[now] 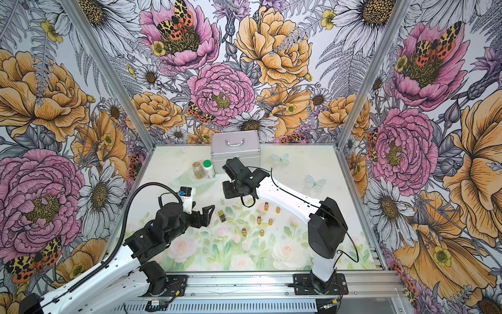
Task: Open the lipstick cap
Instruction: Pick up the lipstick at the center of the board, then open the cover of the lipstick.
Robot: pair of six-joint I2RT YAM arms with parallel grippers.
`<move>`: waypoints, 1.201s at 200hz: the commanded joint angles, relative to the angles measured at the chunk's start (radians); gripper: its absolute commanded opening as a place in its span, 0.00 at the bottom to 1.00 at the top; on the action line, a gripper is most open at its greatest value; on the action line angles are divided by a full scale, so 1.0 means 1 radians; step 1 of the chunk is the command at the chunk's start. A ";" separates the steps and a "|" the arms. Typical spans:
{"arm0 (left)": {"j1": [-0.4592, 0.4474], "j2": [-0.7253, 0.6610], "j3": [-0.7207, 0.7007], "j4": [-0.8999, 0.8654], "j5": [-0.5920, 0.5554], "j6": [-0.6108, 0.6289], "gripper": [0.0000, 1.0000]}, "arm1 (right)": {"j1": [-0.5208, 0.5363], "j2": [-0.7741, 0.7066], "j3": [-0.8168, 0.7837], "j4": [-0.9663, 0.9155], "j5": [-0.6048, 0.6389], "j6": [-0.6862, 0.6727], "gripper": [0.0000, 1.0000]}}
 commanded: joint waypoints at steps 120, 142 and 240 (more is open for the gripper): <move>-0.072 0.251 0.005 0.461 0.348 0.311 0.49 | -0.060 -0.279 -0.162 -0.062 -0.355 0.010 0.20; -0.071 0.279 0.019 0.477 0.371 0.317 0.46 | -0.062 -0.288 -0.166 -0.061 -0.367 0.022 0.20; -0.072 0.318 0.038 0.526 0.397 0.304 0.22 | -0.062 -0.283 -0.182 -0.047 -0.371 0.045 0.20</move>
